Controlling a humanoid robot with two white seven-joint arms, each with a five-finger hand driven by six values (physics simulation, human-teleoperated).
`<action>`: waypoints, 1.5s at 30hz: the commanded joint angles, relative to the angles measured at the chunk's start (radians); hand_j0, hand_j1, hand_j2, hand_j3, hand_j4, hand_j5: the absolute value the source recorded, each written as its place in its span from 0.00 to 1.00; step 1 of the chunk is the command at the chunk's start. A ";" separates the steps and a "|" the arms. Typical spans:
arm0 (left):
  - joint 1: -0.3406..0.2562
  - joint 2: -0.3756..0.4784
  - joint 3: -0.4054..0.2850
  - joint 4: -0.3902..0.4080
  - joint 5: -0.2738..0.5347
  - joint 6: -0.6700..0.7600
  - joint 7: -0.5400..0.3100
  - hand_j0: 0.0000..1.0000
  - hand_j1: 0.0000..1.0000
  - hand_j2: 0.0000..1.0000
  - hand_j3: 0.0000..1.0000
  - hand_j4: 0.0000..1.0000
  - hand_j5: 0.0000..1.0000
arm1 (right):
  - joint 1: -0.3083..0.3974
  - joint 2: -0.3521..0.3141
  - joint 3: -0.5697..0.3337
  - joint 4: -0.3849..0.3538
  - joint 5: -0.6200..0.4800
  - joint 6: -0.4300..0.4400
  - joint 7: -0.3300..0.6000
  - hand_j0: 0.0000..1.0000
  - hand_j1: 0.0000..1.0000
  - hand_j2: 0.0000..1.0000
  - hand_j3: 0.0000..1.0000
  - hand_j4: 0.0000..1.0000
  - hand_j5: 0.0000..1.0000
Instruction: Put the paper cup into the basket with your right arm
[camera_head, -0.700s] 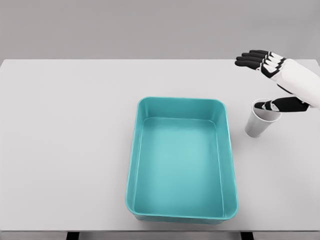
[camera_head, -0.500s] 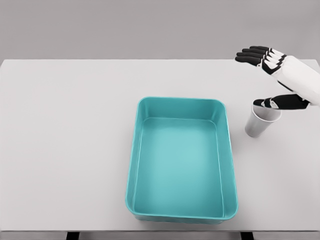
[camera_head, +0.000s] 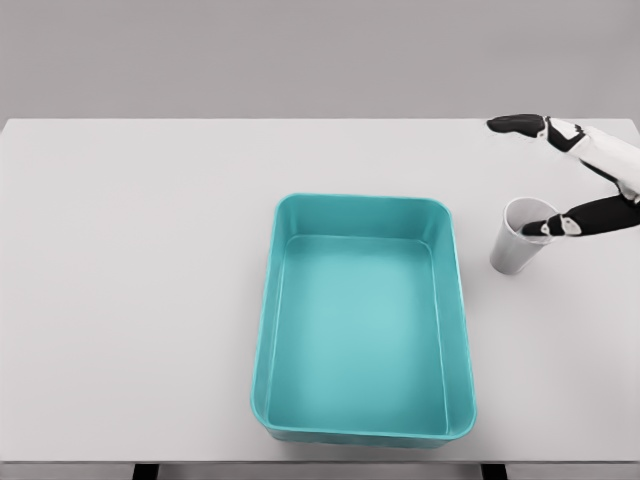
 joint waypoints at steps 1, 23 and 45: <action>0.000 0.000 0.000 0.000 0.000 0.000 0.000 1.00 1.00 1.00 1.00 1.00 1.00 | 0.003 0.015 -0.011 0.039 -0.073 0.071 0.020 1.00 1.00 1.00 1.00 1.00 1.00; 0.000 0.000 0.000 0.000 0.000 0.000 0.000 1.00 1.00 1.00 1.00 1.00 1.00 | 0.187 0.229 -0.240 0.268 -0.126 0.328 0.020 1.00 1.00 1.00 1.00 1.00 1.00; 0.000 0.000 0.000 0.000 0.000 0.000 0.000 1.00 1.00 1.00 1.00 1.00 1.00 | 0.181 0.364 -0.186 0.437 -0.117 0.329 0.020 1.00 1.00 1.00 1.00 1.00 1.00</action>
